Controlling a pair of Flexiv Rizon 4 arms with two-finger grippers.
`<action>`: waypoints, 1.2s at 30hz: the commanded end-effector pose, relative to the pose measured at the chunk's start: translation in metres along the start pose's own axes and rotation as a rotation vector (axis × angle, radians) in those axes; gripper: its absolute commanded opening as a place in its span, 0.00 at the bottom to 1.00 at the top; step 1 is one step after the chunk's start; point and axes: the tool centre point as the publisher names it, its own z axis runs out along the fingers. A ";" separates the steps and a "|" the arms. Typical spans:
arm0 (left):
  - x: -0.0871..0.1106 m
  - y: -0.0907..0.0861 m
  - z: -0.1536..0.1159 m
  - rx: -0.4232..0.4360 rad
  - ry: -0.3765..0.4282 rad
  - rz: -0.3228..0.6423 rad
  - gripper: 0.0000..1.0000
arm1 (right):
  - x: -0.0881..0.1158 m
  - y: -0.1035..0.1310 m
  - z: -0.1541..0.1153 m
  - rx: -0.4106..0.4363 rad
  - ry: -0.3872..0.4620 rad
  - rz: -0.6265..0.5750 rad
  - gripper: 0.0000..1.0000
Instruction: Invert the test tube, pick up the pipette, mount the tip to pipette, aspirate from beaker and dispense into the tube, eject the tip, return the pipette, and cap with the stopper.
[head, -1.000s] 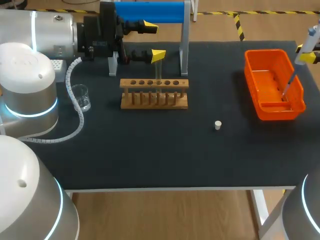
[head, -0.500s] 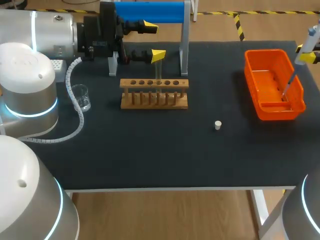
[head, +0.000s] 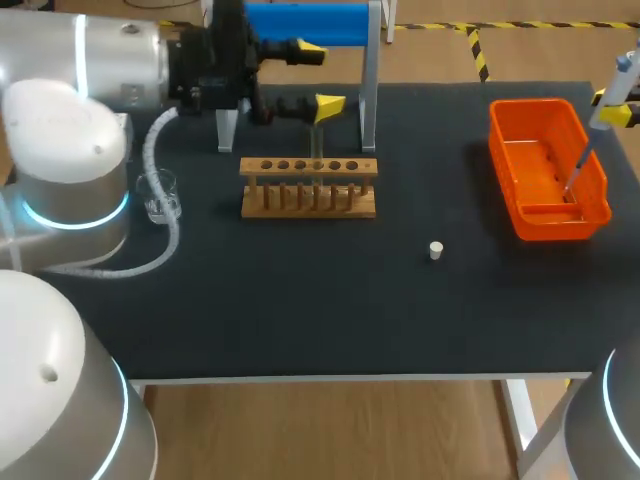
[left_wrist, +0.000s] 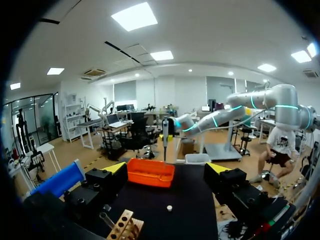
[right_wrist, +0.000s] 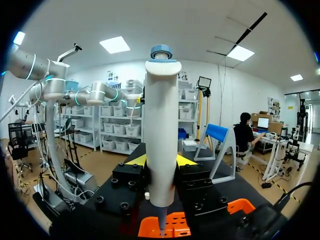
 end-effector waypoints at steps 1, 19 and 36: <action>-0.005 -0.029 0.080 0.004 -0.018 0.007 1.00 | 0.001 0.000 0.000 0.002 0.000 -0.001 0.00; 0.006 -0.091 0.233 -0.032 -0.053 0.030 1.00 | 0.001 0.000 0.000 0.002 0.000 -0.001 0.00; 0.005 -0.089 0.288 -0.057 -0.029 0.016 1.00 | 0.001 0.000 0.000 0.002 0.000 -0.001 0.00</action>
